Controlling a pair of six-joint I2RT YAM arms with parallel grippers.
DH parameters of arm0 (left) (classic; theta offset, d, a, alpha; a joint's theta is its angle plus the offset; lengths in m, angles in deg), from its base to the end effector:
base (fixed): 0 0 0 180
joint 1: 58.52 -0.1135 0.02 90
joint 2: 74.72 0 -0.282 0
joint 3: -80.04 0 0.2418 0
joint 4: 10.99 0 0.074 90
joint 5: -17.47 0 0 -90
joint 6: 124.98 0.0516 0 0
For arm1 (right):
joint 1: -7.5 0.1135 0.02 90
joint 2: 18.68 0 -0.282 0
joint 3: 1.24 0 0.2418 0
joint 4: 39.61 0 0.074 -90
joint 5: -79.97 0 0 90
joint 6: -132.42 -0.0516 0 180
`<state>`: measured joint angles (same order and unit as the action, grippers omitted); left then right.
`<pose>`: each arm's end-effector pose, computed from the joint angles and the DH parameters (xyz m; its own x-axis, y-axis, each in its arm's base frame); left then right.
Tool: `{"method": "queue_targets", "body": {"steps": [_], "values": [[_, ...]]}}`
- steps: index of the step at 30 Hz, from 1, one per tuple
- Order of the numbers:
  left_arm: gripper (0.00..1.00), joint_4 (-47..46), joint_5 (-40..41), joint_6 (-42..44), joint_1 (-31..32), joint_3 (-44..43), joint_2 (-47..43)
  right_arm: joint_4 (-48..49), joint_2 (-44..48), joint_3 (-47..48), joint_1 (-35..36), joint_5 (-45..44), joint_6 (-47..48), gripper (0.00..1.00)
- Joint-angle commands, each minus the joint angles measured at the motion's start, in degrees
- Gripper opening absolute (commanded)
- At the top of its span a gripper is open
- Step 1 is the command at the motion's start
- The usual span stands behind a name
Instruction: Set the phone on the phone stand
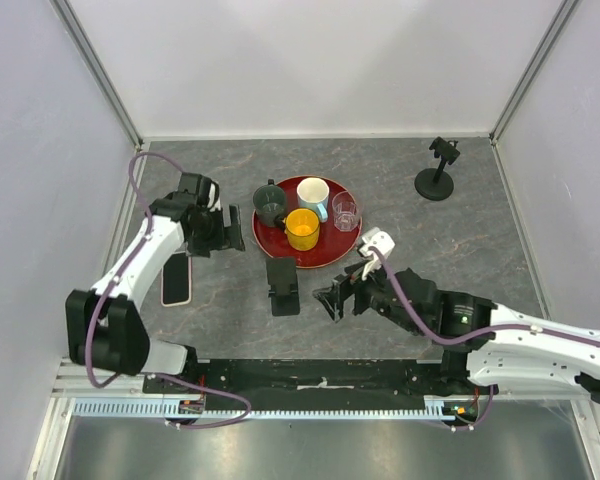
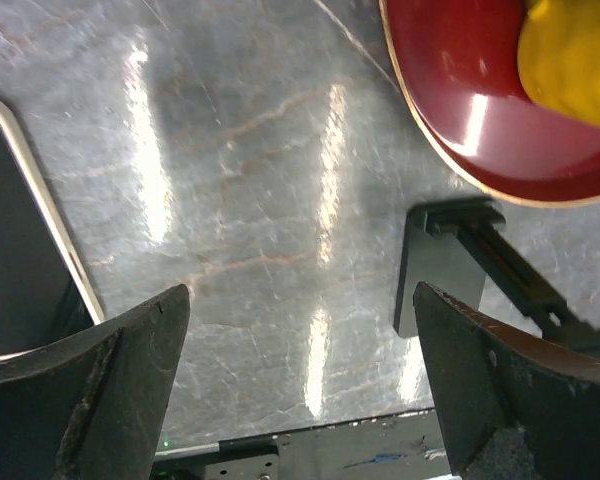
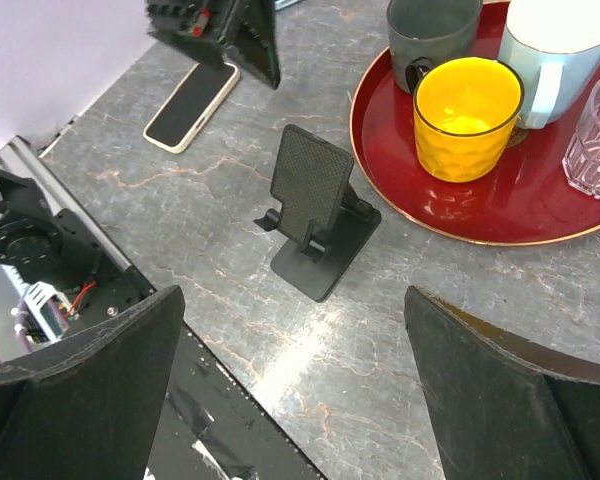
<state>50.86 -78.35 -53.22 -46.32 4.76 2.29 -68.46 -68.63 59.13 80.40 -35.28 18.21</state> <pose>0.2472 -0.0588 0.2687 -0.9110 -0.1216 -0.3942 -0.0324 0.9737 -0.2255 0.0772 0.1759 0.3349 -0.3905 -0.0079 -0.9206 -0.6418 0.7193 0.2661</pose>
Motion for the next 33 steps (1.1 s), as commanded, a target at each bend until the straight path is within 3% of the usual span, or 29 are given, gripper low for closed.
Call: {"method": "queue_targets", "body": {"steps": [1,8,12,14,18,23,33], "values": [[1.00,0.50,0.20,4.44,-2.36,-7.30,4.46,-2.65,4.86,-0.12,0.13,2.14,0.56,0.98],[1.00,-1.51,0.90,6.80,-6.57,-10.89,9.72,-8.10,5.31,3.92,0.13,6.53,1.44,0.98],[1.00,-0.12,5.11,13.04,-8.25,-24.06,21.57,-8.28,6.18,3.84,0.13,7.06,1.44,0.98],[1.00,0.24,11.69,14.72,-8.34,-30.64,28.58,-8.46,6.45,3.31,0.13,6.45,1.62,0.98],[1.00,-2.75,17.08,15.16,-11.23,-37.52,36.44,-10.13,6.89,2.96,0.13,5.31,1.62,0.98],[1.00,-1.60,9.01,13.41,-18.34,-48.58,44.44,-10.66,9.69,2.96,0.05,7.05,1.62,0.98],[0.99,-3.89,-12.61,7.26,-30.66,-59.93,55.95,-6.96,17.87,2.43,0.05,10.58,0.39,0.98]]}}
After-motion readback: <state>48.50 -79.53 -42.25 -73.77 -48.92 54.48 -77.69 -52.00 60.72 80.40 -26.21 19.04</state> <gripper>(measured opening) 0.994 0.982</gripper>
